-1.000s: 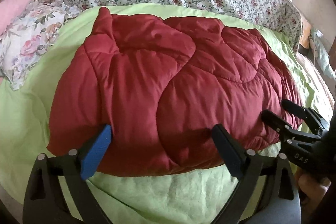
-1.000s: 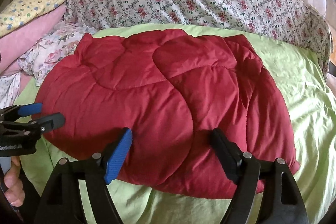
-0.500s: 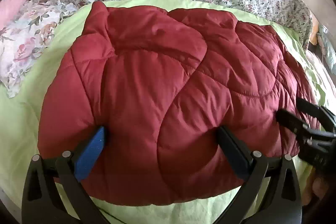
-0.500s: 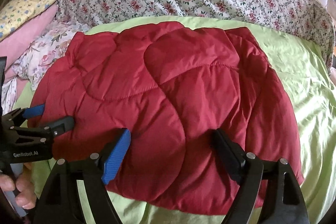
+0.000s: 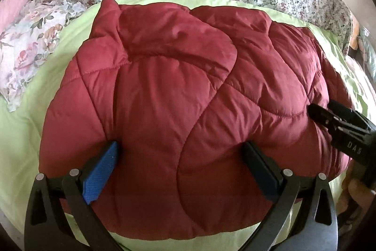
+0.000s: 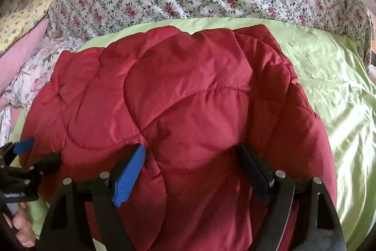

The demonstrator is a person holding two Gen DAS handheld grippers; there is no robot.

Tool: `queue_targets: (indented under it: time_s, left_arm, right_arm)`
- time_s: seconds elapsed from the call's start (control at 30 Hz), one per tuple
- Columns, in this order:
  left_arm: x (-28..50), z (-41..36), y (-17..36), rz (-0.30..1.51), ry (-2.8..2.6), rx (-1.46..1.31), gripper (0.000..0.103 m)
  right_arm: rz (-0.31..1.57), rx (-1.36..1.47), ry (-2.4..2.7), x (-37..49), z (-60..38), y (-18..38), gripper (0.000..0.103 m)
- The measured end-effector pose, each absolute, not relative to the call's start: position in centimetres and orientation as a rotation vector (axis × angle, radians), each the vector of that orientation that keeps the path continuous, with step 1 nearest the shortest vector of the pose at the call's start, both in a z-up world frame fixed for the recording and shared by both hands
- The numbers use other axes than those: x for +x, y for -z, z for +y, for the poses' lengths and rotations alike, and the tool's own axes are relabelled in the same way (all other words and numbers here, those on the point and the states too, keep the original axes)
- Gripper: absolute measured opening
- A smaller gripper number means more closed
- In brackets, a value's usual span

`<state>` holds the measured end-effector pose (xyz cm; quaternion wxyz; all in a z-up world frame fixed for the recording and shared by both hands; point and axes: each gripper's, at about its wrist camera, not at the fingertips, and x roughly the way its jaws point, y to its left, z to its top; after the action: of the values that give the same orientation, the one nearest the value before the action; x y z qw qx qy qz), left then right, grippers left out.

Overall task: Fold large clothes
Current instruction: 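Press the folded coat flat with both open grippers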

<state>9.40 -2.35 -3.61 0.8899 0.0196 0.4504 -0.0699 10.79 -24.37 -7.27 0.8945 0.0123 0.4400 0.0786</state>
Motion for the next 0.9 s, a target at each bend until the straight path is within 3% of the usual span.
queue_targets:
  time_s: [0.9]
  left_arm:
    - [13.4, -1.8, 4.2, 0.902, 0.137, 0.004, 0.103]
  right_arm:
    - [0.886, 0.029, -0.178, 10.7, -24.5, 7.7, 0.084]
